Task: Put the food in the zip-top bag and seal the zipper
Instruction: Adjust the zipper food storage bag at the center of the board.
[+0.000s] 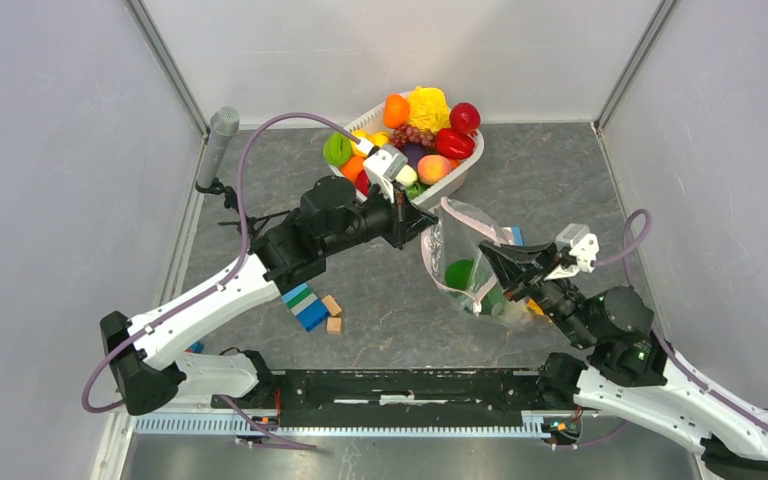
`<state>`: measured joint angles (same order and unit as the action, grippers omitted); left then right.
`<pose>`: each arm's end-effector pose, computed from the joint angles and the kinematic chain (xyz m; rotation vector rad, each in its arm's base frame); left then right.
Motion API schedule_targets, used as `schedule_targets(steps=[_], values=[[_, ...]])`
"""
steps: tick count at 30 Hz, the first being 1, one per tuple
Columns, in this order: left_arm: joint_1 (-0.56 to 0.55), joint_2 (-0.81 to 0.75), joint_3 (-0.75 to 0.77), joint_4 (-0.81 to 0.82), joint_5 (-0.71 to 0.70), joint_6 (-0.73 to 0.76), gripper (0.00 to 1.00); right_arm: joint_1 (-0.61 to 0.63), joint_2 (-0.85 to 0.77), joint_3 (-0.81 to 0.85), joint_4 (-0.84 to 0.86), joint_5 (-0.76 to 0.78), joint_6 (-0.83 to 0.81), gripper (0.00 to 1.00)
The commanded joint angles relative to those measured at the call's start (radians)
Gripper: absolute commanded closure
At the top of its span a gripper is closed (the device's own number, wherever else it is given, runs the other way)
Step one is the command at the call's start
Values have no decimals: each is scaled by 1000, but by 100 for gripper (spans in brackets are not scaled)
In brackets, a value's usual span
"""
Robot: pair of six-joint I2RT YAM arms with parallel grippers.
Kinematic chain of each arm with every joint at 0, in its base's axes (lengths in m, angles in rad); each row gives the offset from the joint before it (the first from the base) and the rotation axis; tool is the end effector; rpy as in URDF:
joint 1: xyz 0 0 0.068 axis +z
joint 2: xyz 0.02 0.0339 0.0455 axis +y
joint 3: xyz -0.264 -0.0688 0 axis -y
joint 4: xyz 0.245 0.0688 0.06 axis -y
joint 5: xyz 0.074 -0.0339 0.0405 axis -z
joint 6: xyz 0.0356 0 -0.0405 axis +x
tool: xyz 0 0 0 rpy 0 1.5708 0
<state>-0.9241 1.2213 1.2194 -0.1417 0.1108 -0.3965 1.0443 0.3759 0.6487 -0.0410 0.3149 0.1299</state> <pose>0.1674 -0.2282 0.4054 0.5630 1.7468 -1.0538 0.0594 0.0802 0.3590 -0.3571 1.3467 0.7756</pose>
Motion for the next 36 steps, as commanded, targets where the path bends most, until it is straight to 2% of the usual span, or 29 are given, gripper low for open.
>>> schedule_targets(steps=[1, 3, 8, 9, 11, 13, 15, 20, 23, 26, 29, 31, 36], values=[[2, 7, 17, 24, 16, 58, 98, 0, 50, 73, -46, 50, -49, 98], [1, 31, -10, 40, -4, 58, 98, 1, 80, 62, -53, 86, -58, 97], [8, 28, -167, 77, -133, 20, 98, 1, 217, 69, -206, 179, 15, 98], [13, 18, -198, 85, -138, 11, 93, 0, 227, 48, -213, 195, 38, 98], [24, 1, -237, 83, -148, 8, 67, 1, 222, -4, -182, 187, 72, 98], [40, -13, -251, 59, -151, 2, 52, 2, 207, -45, -130, 157, 96, 99], [50, -41, -255, 44, -155, 7, 32, 0, 197, -66, -86, 135, 111, 98], [54, -105, -206, -46, -147, 62, 13, 0, 207, -69, -44, 116, 133, 98], [54, -159, -210, -77, -132, 78, 3, 0, 223, -67, -63, 157, 167, 98], [57, -216, -218, -110, -136, 114, 0, 0, 217, -76, -85, 207, 197, 98], [72, -209, -144, -194, -136, 185, 0, 1, 198, -94, -100, 242, 221, 98], [97, -163, -67, -236, -117, 250, 0, 0, 182, -112, -94, 230, 228, 98], [216, 36, 148, -327, 70, 438, 0, 0, 166, -133, -78, 180, 236, 98]])
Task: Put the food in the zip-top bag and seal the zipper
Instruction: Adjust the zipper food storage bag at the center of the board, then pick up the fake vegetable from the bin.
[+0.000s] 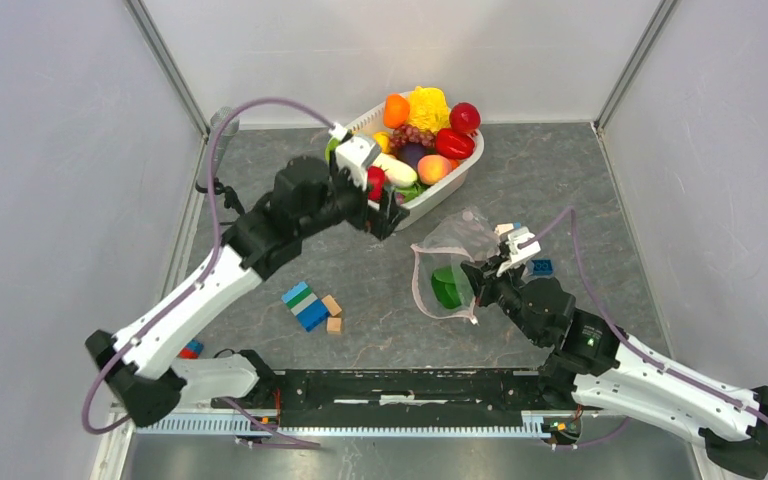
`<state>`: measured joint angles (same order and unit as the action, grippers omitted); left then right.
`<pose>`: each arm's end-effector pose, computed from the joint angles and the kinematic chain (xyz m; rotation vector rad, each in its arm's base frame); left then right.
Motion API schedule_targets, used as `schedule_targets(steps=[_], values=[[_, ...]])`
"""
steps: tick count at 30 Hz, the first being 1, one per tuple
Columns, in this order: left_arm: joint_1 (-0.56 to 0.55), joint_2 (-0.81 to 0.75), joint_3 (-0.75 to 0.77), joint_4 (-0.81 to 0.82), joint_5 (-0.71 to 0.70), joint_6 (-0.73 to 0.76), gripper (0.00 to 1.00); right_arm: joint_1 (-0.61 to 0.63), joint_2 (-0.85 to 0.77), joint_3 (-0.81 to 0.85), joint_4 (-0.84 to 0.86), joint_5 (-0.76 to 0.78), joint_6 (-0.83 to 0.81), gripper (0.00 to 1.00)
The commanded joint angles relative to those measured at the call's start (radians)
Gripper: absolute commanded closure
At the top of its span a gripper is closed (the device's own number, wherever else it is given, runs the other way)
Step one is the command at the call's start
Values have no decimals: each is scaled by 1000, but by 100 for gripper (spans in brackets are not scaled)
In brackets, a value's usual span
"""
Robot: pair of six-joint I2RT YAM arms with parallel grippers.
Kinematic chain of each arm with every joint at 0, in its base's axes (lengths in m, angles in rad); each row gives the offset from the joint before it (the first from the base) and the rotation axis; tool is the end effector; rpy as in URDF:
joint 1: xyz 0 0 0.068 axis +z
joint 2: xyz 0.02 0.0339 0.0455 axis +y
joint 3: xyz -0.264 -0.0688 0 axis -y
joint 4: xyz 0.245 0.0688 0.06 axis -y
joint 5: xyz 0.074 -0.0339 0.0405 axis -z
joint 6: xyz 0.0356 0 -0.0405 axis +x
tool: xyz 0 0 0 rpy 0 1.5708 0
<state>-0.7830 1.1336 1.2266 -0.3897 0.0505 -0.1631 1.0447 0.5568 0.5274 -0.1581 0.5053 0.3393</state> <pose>0.1769 -0.1786 0.4031 0.6219 1.8238 -0.6928 0.0881 0.1175 0.2862 -0.2505 1.7513 0.5702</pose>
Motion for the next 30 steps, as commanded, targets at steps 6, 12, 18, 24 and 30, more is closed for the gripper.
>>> schedule_targets(steps=[6, 12, 18, 24, 30], values=[[202, 378, 366, -172, 93, 246, 0, -1, -30, -15, 22, -28, 37, 98], [212, 540, 430, -192, -60, 249, 0, -1, -48, -26, 26, -20, 44, 97], [217, 626, 426, -149, -148, 217, 0, 1, -25, -4, 21, -43, 32, 97], [230, 650, 371, -19, -205, 246, 0, 0, -21, -7, 31, -62, 34, 97], [256, 699, 387, -7, -147, 255, 0, 0, -19, -6, 29, -66, 31, 97]])
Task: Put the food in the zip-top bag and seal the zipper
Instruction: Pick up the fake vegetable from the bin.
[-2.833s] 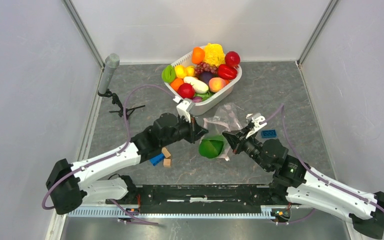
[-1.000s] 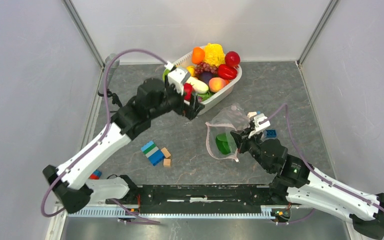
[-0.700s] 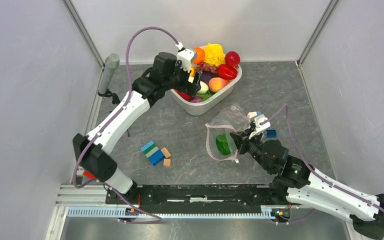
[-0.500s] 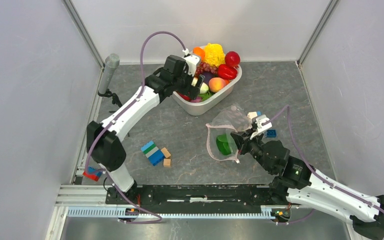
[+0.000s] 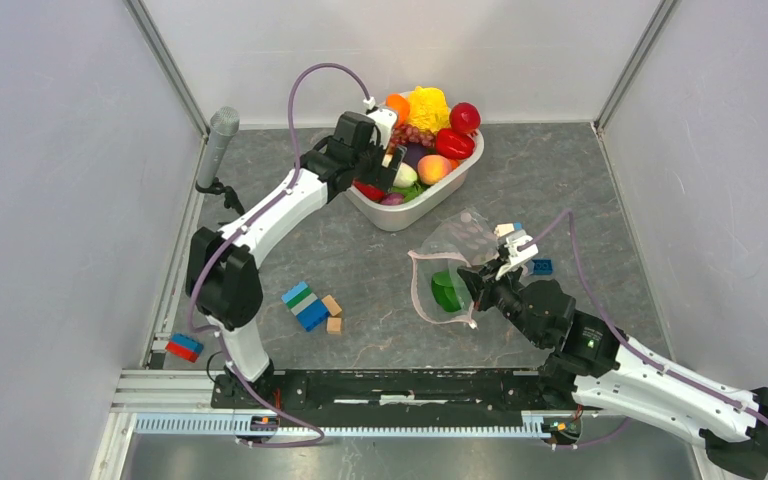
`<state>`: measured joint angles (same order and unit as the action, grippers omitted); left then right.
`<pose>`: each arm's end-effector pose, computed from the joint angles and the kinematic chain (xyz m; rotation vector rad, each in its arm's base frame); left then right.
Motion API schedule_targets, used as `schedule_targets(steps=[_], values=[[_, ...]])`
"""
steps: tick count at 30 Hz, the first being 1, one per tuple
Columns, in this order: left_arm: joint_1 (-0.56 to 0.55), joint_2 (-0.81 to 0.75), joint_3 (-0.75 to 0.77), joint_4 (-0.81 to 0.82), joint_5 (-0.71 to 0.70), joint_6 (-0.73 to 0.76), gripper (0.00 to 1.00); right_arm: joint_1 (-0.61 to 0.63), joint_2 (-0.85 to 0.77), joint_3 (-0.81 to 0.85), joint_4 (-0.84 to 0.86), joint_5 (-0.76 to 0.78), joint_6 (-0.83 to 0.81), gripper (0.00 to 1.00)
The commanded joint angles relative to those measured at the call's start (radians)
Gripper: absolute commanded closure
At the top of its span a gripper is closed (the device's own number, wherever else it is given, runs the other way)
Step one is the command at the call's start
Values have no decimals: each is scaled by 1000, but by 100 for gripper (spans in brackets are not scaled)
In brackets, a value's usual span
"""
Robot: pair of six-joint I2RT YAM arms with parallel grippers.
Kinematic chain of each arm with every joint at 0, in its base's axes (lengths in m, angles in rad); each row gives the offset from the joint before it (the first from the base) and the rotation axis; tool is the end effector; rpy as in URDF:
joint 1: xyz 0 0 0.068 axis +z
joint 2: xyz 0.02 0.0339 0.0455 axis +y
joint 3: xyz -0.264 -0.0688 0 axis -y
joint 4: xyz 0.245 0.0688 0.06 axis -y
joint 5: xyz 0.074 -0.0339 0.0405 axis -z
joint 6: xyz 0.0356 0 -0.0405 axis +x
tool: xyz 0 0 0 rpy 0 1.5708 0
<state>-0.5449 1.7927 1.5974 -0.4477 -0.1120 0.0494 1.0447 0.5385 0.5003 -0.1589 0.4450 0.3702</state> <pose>0.3592 -0.2131 0.3168 0.5884 2.1336 -0.1512 0.0858 0.1173 0.2787 -0.2746 1.7711 0.6361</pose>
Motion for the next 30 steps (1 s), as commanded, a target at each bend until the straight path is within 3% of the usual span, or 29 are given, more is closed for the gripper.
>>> schedule_targets(steps=[1, 9, 19, 30], values=[[21, 51, 14, 46, 29, 41, 0, 0, -1, 20, 31, -3, 1, 97], [26, 104, -1, 33, 41, 24, 1, 0, 22, 23, 32, -11, -3, 96], [25, 28, -35, 31, 79, 2, 41, 0, 17, 21, 28, 3, 8, 96], [25, -221, -197, 112, 199, -80, 44, 1, 58, 23, 51, 7, 39, 96]])
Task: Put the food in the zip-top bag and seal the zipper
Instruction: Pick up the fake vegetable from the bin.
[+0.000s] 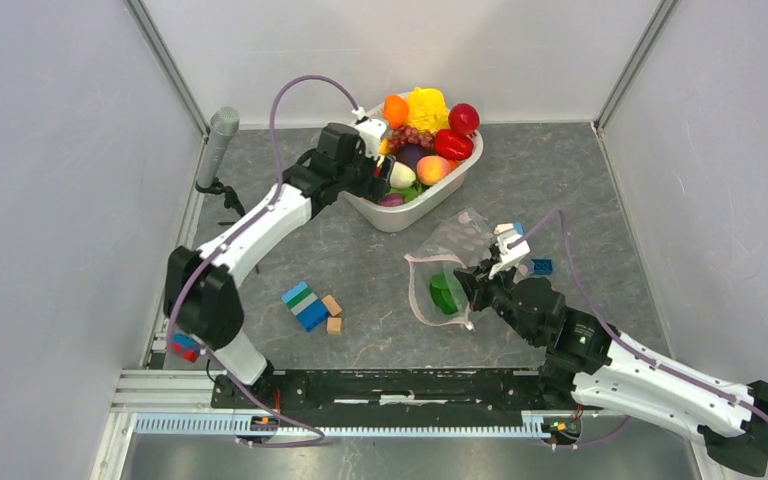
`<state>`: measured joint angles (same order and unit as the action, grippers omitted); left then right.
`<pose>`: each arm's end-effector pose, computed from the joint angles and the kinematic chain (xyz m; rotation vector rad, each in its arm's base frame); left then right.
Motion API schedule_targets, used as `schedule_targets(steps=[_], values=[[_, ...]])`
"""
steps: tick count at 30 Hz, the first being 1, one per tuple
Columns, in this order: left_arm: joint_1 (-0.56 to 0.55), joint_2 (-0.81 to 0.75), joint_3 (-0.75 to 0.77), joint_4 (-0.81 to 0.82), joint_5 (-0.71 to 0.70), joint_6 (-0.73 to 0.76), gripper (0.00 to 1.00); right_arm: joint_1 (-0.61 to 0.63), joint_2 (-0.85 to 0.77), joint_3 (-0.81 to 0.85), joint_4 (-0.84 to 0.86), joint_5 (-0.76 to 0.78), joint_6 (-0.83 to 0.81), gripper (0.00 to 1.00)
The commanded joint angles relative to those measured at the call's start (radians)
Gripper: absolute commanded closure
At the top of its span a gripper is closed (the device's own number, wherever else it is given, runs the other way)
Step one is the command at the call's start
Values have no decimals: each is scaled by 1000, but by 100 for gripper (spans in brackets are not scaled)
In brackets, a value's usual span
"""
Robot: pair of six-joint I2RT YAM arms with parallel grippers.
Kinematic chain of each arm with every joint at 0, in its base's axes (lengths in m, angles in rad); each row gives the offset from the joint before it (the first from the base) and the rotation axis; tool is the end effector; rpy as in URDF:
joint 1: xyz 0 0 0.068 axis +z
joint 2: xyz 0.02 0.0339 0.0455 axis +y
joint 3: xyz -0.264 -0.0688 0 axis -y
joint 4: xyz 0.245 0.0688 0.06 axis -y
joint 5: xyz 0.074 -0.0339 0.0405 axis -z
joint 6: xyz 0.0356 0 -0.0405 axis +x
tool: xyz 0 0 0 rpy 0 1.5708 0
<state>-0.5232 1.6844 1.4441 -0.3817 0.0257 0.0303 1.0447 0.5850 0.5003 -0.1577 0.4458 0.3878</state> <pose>0.3384 -0.1963 0.3119 0.6176 2.1211 -0.3043 0.0897 0.1238 0.2729 -0.2790 1.8110 0.6189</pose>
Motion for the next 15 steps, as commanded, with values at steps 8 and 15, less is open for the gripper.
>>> schedule_targets(steps=[8, 15], values=[[3, -294, -196, 151, 147, -168, 44, 0, 18, 17, 71, 7, 38, 95], [-24, -518, -431, 352, 394, -367, 47, 1, 47, 17, 67, 62, 79, 95]])
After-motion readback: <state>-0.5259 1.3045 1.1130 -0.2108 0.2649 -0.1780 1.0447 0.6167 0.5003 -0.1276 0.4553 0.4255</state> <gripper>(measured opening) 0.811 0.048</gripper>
